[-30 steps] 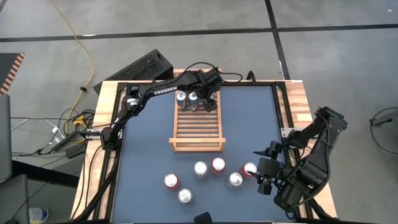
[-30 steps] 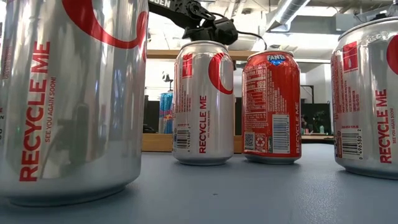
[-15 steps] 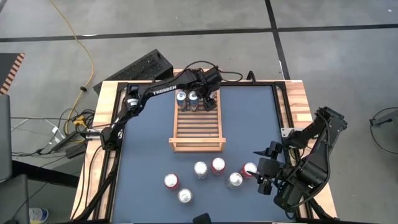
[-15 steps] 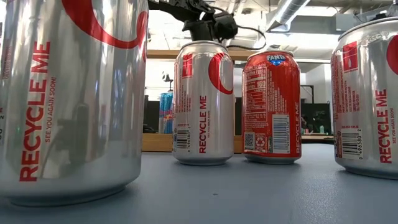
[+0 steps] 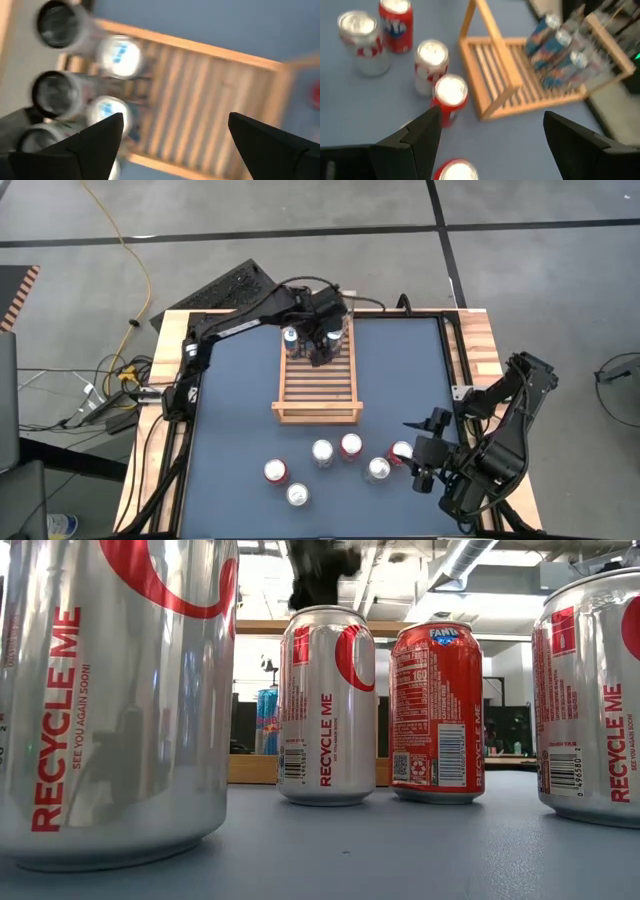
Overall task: Place canned beverage on shelf
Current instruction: Put the left orange soda can on the shelf
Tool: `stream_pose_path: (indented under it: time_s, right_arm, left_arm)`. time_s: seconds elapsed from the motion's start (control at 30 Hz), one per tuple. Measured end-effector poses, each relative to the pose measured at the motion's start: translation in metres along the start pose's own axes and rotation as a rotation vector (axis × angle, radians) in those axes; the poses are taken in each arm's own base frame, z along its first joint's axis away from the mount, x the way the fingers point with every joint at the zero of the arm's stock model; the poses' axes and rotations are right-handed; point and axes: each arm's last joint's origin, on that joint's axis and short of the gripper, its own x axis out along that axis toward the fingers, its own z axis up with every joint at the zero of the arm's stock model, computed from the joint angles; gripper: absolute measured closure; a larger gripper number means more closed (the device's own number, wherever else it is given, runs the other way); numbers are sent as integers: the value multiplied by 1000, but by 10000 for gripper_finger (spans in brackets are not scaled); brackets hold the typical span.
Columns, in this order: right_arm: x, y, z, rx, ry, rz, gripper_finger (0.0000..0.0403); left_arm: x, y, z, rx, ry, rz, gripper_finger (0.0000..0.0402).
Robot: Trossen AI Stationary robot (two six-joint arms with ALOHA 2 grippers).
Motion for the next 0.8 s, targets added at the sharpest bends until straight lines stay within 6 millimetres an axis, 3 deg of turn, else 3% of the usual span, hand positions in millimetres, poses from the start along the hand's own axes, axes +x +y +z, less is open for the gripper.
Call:
stream_pose_path:
  time_s: [0.17,0.27,0.4,0.6,0.8]
  right_arm:
    - [6,2,6,27,-138,-71,85]
    - [13,4,13,30,-146,-62,85]
    - [18,11,20,-25,-70,66,85]
    - [17,12,15,-6,115,210,85]
    - [18,2,2,46,335,190,85]
  left_arm:
    - [-77,-54,-14,74,-156,-162,54]
    - [-122,-85,-29,18,-241,-251,54]
    - [-161,-136,-60,64,-260,-276,54]
    - [-194,-215,-120,135,-252,-171,54]
    - [-213,-293,-176,275,-504,14,54]
